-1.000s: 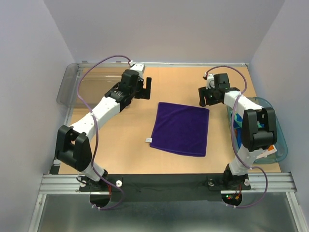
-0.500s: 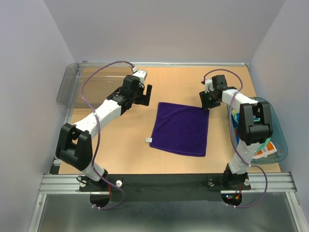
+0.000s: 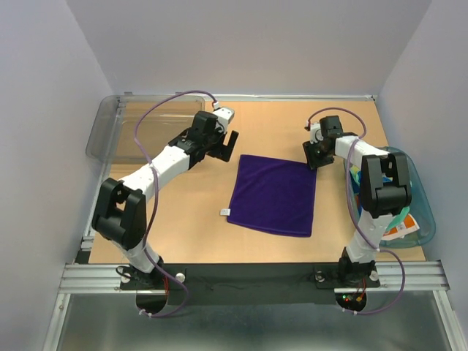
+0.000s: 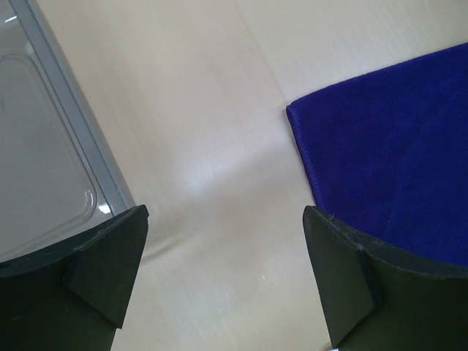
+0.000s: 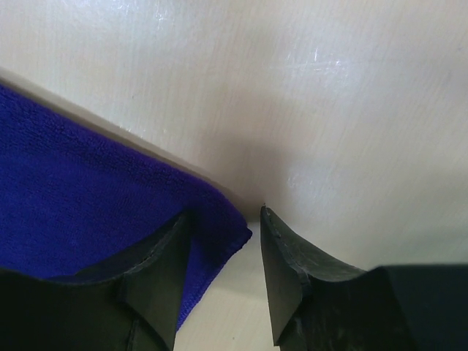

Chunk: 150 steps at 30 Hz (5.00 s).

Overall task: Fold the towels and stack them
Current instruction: Fold the towel

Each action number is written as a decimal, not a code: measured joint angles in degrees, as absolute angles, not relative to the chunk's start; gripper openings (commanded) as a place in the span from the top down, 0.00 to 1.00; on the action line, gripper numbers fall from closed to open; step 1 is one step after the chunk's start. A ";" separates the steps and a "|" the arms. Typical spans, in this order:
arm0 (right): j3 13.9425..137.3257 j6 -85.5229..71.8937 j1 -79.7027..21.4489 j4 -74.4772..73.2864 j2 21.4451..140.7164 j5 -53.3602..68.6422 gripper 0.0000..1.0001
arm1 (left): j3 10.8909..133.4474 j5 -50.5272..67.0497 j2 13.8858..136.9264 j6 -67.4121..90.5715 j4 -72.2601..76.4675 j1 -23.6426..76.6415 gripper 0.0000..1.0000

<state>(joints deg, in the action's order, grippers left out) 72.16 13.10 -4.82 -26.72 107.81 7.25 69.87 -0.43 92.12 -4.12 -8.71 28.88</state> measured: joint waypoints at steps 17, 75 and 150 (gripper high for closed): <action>72.18 11.35 -4.51 -26.22 109.32 7.31 0.86 | 84.23 6.15 110.04 -18.72 -10.98 28.91 0.07; 74.56 13.43 -4.56 -27.57 110.96 7.75 0.95 | 112.64 25.21 135.90 -28.88 -28.38 29.06 0.73; 58.43 7.81 -8.01 -25.39 88.20 14.85 0.93 | 61.49 11.09 95.48 -1.37 -11.25 34.13 1.00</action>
<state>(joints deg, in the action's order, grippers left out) 58.43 7.81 -8.01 -25.39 88.20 14.85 61.49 11.09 95.48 -1.37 -11.25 34.13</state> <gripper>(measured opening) 0.105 0.036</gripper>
